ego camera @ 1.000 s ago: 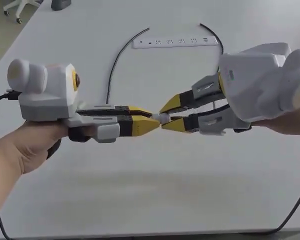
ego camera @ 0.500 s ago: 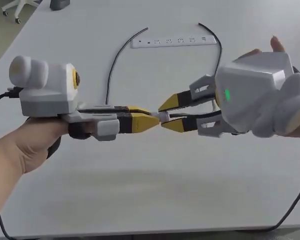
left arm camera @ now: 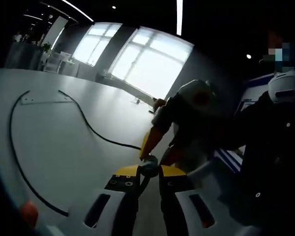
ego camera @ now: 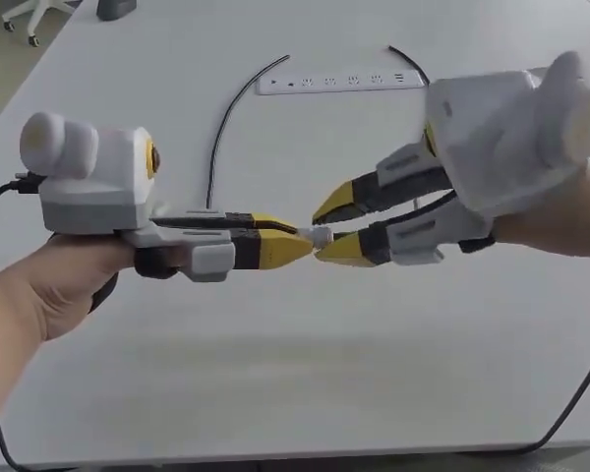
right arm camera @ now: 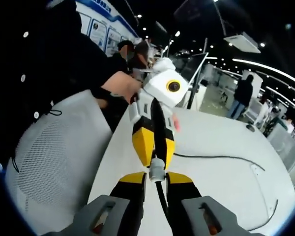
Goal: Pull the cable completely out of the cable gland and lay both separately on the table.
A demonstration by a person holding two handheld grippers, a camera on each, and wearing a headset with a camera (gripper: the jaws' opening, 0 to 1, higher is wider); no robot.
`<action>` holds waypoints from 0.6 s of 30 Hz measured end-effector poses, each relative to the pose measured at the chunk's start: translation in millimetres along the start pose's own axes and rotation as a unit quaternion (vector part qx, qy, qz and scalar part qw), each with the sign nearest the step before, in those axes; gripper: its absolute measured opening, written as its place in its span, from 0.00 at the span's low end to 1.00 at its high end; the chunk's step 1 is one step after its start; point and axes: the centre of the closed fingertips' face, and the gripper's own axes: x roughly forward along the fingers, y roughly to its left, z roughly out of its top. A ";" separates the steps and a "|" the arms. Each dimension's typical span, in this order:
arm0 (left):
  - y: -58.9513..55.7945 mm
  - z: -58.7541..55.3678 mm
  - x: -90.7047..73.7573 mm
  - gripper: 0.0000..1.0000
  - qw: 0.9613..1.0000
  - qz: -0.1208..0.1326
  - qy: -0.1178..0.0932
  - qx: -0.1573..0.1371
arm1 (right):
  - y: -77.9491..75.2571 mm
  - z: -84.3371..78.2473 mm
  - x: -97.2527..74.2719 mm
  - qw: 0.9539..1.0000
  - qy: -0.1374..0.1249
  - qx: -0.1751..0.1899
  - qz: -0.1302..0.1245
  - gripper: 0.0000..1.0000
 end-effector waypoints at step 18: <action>-7.1 0.4 0.1 0.15 1.000 -0.017 0.008 0.018 | 4.9 5.1 -4.5 0.981 -0.032 0.159 0.103 0.09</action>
